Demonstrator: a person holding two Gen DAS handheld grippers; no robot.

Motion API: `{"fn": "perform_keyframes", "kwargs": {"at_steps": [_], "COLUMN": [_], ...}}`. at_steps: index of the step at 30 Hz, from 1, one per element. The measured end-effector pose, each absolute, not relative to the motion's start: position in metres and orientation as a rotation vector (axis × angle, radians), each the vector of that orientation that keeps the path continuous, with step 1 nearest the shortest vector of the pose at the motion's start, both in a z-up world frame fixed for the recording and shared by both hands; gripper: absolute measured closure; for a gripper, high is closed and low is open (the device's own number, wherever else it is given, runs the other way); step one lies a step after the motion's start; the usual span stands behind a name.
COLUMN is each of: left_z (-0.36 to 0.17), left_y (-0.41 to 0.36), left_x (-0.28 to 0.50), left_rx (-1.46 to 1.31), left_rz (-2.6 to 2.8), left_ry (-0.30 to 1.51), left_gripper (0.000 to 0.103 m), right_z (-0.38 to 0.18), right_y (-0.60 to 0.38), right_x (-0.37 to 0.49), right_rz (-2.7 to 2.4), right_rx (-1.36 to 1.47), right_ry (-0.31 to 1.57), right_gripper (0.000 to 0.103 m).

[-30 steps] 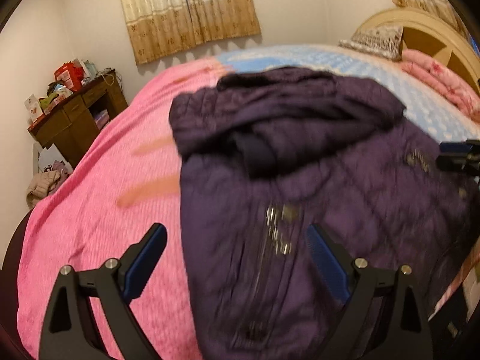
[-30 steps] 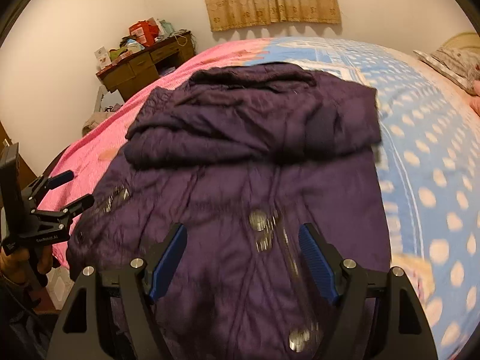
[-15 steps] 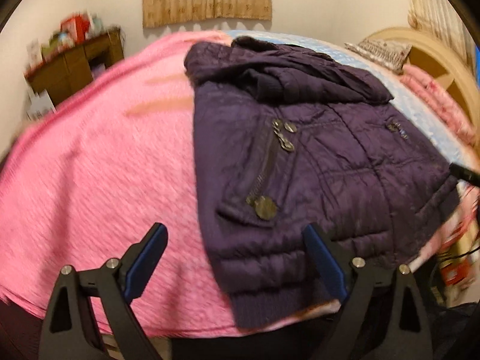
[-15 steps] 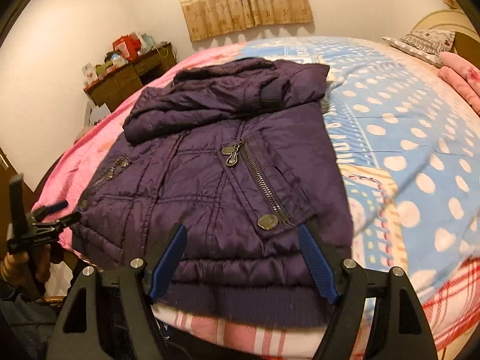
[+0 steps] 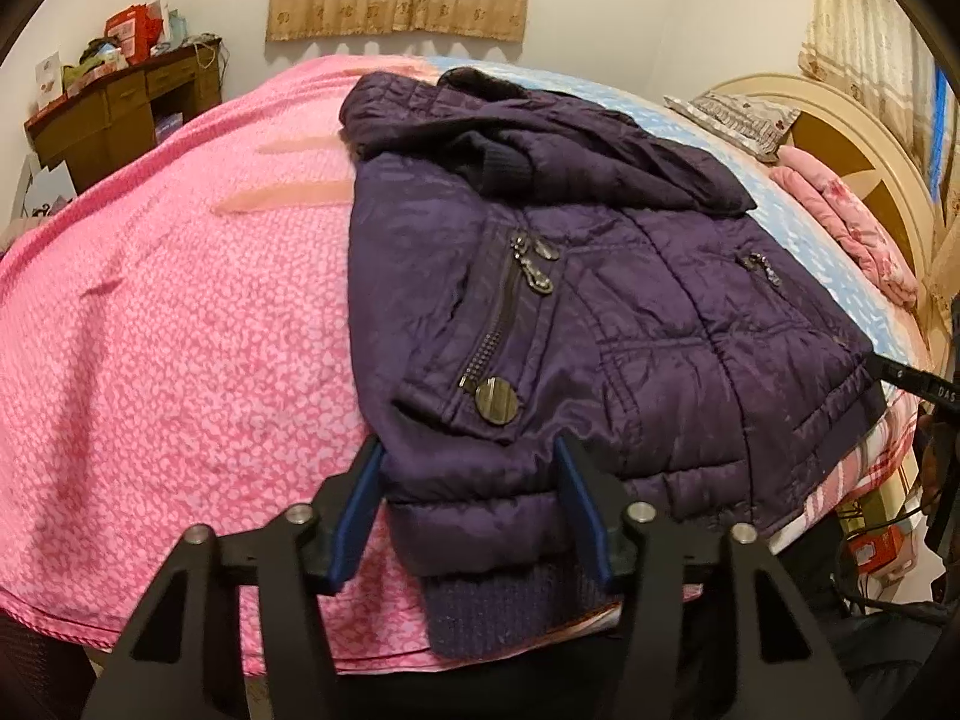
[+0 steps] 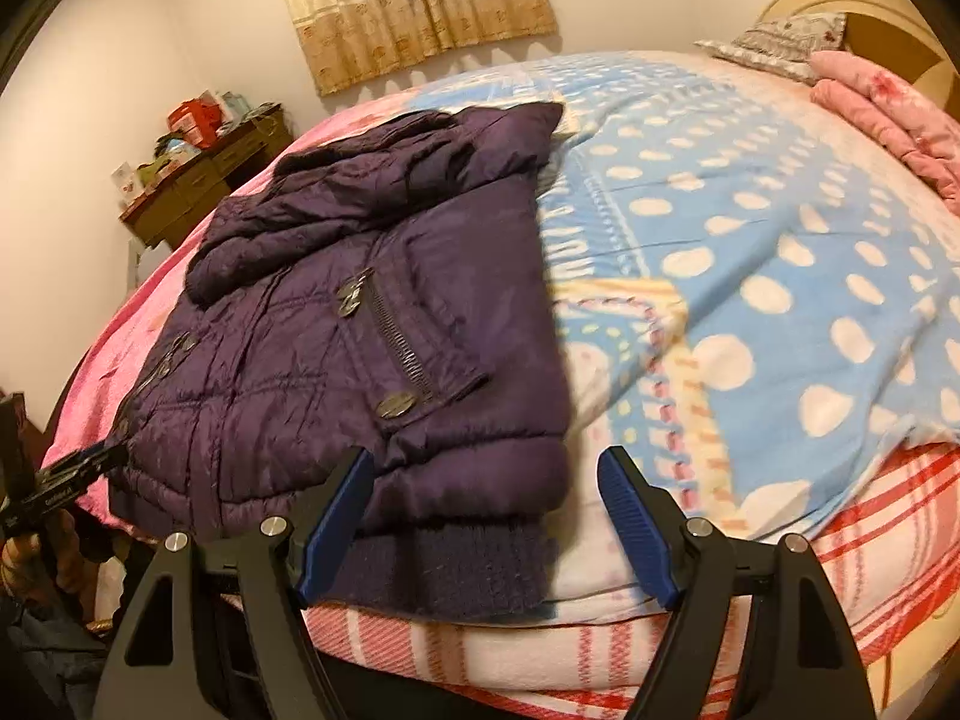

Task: Fold large clothes
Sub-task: 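Move both tools to the ribbed hem and grasp it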

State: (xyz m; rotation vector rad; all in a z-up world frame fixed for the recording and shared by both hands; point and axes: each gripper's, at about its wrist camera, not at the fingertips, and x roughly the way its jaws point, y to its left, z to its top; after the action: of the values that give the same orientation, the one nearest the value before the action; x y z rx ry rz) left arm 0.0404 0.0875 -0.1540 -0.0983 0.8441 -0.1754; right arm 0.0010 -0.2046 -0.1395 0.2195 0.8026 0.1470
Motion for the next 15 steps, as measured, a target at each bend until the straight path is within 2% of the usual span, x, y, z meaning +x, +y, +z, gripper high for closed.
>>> {"fn": "perform_keyframes", "kwargs": {"at_steps": [4,6,10,12,15], "left_z": [-0.15,-0.152,-0.149,-0.147,-0.156], "left_y": [0.09,0.09,0.091,0.091,0.093], "left_x": [0.039,0.039,0.032,0.031,0.033], "left_rx": [-0.097,-0.082,-0.036,-0.018,-0.028], "left_rz": [-0.183,-0.171,-0.149,-0.139,-0.137], "left_ry": [0.839,0.838,0.804,0.787,0.811], "left_gripper": [0.047,0.043,0.043,0.037,0.037], "right_z": [-0.14,-0.142,-0.14,-0.141,-0.144], "right_y": [-0.203,-0.21,-0.215,-0.217,-0.216], "right_x": [-0.001,-0.001,-0.004,-0.003,-0.002], "right_rz": [0.166,0.181,0.176,0.177,0.178], "right_rx": [0.215,0.257,0.267,0.277,0.269], "right_ry": [0.798,0.799,0.782,0.786,0.8], "right_gripper": [0.025,0.026,0.036,0.037,0.041]}}
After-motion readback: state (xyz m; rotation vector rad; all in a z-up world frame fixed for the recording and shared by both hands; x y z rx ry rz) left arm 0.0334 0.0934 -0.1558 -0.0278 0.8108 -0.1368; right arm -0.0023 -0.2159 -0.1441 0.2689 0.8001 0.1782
